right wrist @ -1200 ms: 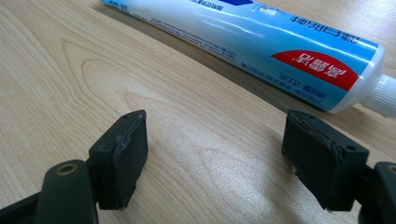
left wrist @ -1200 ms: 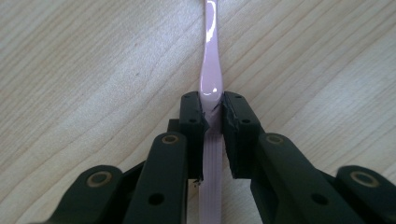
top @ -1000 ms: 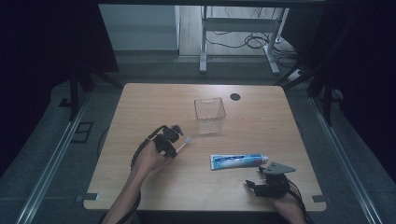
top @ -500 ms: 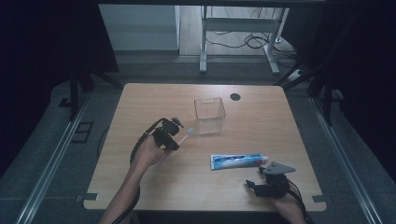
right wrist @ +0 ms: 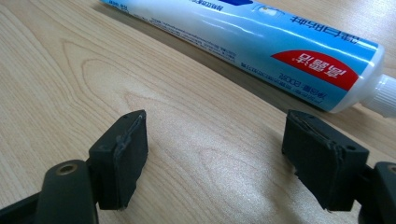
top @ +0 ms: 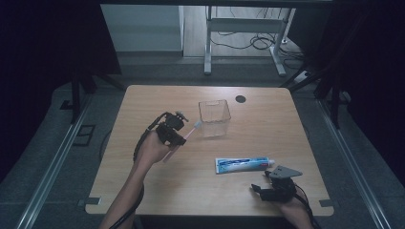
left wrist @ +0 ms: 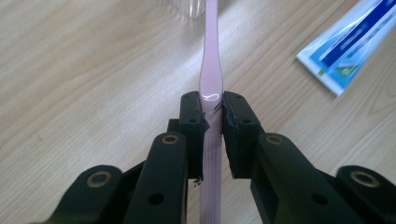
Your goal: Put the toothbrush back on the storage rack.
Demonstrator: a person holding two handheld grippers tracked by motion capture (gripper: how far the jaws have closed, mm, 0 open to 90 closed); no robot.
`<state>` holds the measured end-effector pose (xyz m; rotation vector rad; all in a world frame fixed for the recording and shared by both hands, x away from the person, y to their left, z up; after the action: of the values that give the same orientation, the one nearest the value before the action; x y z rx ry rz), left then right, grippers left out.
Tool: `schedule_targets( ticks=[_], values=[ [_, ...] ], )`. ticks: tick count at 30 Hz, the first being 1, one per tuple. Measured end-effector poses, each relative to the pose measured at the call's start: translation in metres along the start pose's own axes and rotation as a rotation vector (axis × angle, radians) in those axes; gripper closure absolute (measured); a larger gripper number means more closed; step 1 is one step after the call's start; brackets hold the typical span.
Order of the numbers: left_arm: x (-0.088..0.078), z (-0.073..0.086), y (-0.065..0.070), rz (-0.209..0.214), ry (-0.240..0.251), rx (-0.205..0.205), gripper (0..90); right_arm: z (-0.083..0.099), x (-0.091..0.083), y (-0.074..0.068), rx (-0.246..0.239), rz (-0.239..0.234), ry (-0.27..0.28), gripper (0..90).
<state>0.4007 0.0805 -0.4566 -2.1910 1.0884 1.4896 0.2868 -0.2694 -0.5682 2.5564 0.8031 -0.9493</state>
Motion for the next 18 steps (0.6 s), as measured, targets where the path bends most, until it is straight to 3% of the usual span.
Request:
schedule_targets(
  ticks=[18],
  values=[
    [-0.027,-0.032,-0.002,-0.007,0.129,0.019,79.0,0.0,0.0,0.0,0.001,0.0,0.0,22.3]
  ],
)
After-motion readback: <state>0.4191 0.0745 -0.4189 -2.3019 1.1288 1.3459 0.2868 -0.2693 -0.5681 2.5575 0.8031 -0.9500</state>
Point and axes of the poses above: each handheld gripper's, and its own axes: x roughly forward along the jaws, z roughly out of its underside, y roughly to its right, the point moved 4 cm from there along x, roughly forward along the jaws, and after that the axes turned 7 degrees about z, right-handed, at the moved point
